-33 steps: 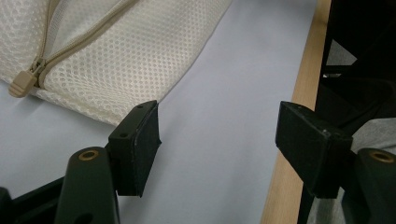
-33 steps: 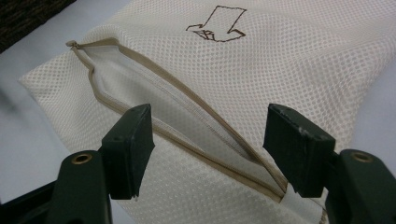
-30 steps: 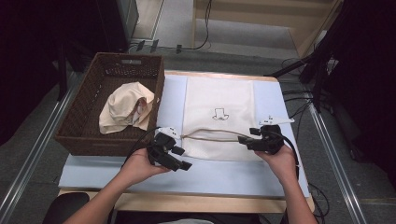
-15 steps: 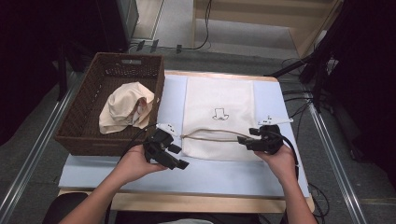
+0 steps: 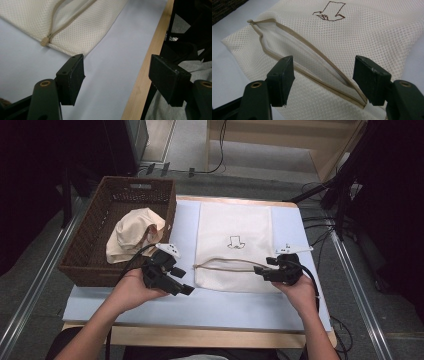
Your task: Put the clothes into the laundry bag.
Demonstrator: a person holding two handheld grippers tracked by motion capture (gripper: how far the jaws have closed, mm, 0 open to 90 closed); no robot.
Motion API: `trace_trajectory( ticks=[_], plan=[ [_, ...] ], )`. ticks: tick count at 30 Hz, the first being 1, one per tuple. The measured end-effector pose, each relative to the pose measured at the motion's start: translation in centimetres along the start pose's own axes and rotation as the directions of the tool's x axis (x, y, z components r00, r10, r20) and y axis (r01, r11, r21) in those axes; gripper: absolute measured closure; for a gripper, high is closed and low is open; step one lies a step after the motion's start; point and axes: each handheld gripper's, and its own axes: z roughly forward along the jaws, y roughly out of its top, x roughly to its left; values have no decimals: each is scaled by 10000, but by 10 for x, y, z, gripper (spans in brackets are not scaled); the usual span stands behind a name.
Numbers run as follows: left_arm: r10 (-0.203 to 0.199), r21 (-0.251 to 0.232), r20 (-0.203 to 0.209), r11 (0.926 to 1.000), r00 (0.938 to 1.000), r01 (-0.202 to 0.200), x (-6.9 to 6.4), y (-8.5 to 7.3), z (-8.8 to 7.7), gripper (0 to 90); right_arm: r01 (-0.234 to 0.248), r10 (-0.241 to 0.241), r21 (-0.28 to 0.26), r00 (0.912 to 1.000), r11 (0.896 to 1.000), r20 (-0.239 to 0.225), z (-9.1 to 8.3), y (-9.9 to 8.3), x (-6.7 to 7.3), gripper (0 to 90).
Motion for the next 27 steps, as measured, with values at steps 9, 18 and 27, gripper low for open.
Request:
trace_trajectory(
  ticks=[9,18,27],
  plan=[
    [-534,-197,-407,9984,9977,526,13,-4,-28,296,75,-75,48,10000,10000,-57,2,2,3,343],
    [-983,-737,-515,9928,9938,944,22,-4,-50,296,156,-156,15,9998,9999,-120,5,5,4,343],
    [-1207,-937,-1084,9894,9868,1108,35,2,-75,295,137,-137,5,9997,9999,-215,7,8,5,343]
  ],
)
